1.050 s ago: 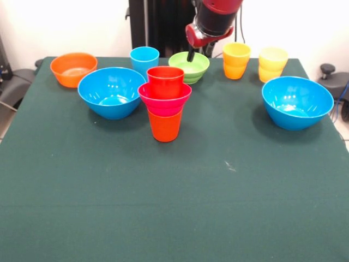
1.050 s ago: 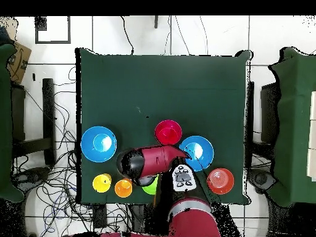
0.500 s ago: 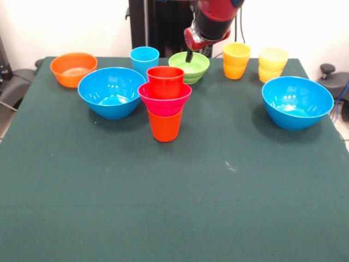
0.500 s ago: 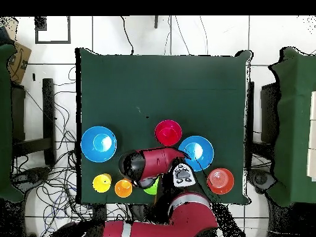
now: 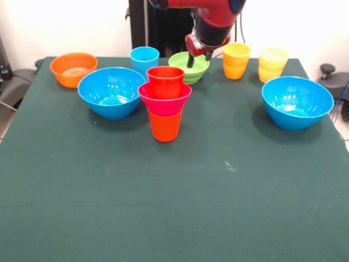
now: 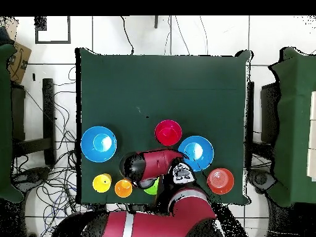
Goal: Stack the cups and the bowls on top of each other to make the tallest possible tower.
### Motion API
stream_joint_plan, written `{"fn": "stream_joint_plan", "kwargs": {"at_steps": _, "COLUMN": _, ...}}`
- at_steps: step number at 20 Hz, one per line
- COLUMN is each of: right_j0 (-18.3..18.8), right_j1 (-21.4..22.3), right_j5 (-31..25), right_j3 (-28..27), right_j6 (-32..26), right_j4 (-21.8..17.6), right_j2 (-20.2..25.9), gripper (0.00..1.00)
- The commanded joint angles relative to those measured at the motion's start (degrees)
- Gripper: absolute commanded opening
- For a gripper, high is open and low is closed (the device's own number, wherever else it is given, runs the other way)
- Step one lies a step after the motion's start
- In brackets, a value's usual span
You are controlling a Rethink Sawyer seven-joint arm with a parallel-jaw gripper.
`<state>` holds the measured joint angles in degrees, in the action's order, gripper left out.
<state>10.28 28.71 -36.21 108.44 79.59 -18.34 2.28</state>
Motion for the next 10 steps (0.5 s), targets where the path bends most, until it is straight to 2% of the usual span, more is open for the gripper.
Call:
{"fn": "stream_joint_plan", "kwargs": {"at_steps": 1, "right_j0": 0.7, "right_j1": -2.1, "right_j5": 6.4, "right_j3": 1.6, "right_j6": 5.4, "right_j4": -1.0, "right_j2": 5.0, "gripper": 1.0}}
{"fn": "stream_joint_plan", "kwargs": {"at_steps": 10, "right_j0": 1.6, "right_j1": -3.2, "right_j5": 7.2, "right_j3": 2.0, "right_j6": 5.1, "right_j4": -0.3, "right_j2": 6.0, "gripper": 1.0}}
